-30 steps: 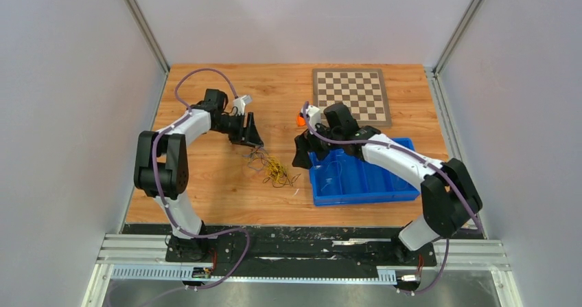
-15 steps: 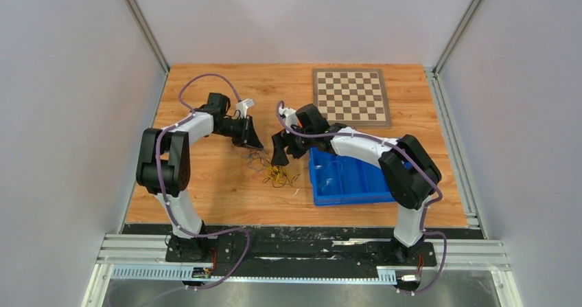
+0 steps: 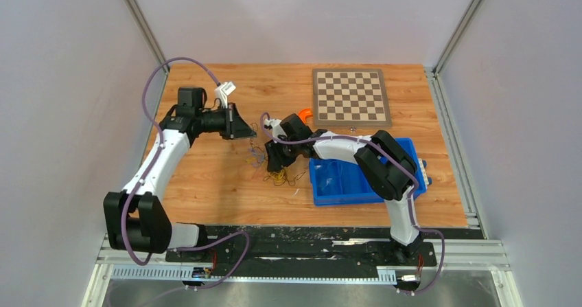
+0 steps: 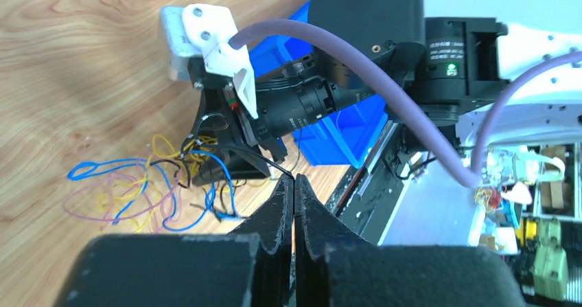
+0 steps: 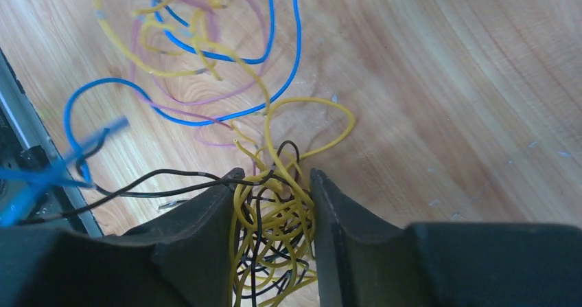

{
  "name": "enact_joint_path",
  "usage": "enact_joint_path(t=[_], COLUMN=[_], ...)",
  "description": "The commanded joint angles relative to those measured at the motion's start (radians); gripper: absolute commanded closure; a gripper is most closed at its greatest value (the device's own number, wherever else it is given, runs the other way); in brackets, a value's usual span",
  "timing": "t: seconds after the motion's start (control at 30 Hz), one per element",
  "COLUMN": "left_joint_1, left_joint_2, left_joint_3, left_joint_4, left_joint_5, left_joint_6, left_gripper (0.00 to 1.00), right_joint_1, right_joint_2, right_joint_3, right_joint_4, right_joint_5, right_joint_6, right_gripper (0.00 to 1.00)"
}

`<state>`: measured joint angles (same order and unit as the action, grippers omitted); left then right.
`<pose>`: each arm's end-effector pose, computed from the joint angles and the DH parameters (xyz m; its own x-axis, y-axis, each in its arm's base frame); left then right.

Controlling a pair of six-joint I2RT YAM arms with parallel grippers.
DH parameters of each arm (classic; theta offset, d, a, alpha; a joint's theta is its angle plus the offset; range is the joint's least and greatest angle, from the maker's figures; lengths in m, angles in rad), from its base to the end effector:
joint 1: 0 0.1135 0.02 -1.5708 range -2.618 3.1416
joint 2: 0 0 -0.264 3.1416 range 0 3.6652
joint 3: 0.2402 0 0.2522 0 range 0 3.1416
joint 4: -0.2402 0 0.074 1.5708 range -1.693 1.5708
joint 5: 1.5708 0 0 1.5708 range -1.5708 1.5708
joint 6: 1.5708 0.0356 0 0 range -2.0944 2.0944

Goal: Untangle the cables

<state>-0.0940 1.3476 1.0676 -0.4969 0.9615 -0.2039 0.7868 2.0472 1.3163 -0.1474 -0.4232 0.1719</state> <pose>0.2769 -0.0554 0.2948 -0.8123 -0.0398 -0.5819 0.4814 0.5175 -0.7074 0.2943 0.3159 0.1473 -0.6776 -0.4586 -0.5750 -0.7256 0.5446 0.4206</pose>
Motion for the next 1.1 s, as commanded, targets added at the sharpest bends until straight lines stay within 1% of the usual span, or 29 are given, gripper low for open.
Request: enact_joint_path(t=[0.0,0.1,0.17,0.2,0.23,0.3,0.33,0.37,0.4,0.43,0.57,0.67,0.73,0.83,0.97,1.07], left_joint_1=[0.071,0.157,0.194,0.207,0.210,0.215,0.220,0.221,0.227,0.231,0.266,0.301,0.310,0.313,0.316,0.318], left_joint_2=[-0.092,-0.166,-0.185,-0.185,-0.179,-0.159,-0.152,-0.138,-0.131,-0.113,-0.068,-0.044,-0.027,-0.003,-0.018,-0.022], left_joint_3=[0.076,0.149,0.254,0.357,0.411,0.627,0.674,0.764,0.805,0.890,1.081,1.179,1.254,1.380,1.391,1.387], left_joint_4=[-0.026,0.005,-0.009,-0.023,-0.059,-0.109,-0.118,-0.131,-0.135,-0.137,-0.099,-0.032,-0.019,-0.027,-0.004,0.006], left_joint_5=[0.021,0.012,-0.011,-0.038,-0.055,-0.109,-0.151,-0.170,-0.209,-0.227,-0.315,-0.372,-0.435,-0.598,-0.747,-0.823], left_joint_6=[-0.097,-0.168,-0.169,-0.161,-0.137,-0.108,-0.102,-0.102,-0.105,-0.108,-0.145,-0.179,-0.167,-0.112,-0.024,0.031], left_gripper=[1.00,1.00,1.00,1.00,1.00,1.00,1.00,1.00,1.00,1.00,1.00,1.00,1.00,1.00,1.00,1.00], right_joint_1=[0.001,0.000,0.001,0.001,0.001,0.000,0.001,0.000,0.001,0.000,0.001,0.001,0.001,0.003,0.001,0.002], right_joint_2=[0.007,-0.010,-0.013,-0.013,-0.010,-0.007,-0.006,-0.003,-0.002,-0.001,0.008,0.013,0.015,0.019,0.015,0.005], right_joint_3=[-0.012,-0.030,-0.029,-0.026,-0.023,-0.017,-0.016,-0.017,-0.018,-0.017,-0.025,-0.030,-0.032,-0.035,-0.048,-0.067], right_joint_4=[0.023,0.035,0.035,0.036,0.037,0.037,0.037,0.036,0.037,0.037,0.038,0.039,0.039,0.040,0.043,0.043], right_joint_5=[0.021,0.024,0.022,0.021,0.019,0.020,0.019,0.018,0.016,0.015,0.015,0.010,0.004,-0.003,-0.003,-0.002], right_joint_6=[-0.003,-0.011,-0.017,-0.022,-0.023,-0.027,-0.028,-0.029,-0.030,-0.031,-0.036,-0.037,-0.037,-0.035,-0.041,-0.046], right_gripper=[0.65,0.73,0.75,0.76,0.76,0.76,0.76,0.76,0.76,0.76,0.75,0.73,0.72,0.68,0.64,0.62])
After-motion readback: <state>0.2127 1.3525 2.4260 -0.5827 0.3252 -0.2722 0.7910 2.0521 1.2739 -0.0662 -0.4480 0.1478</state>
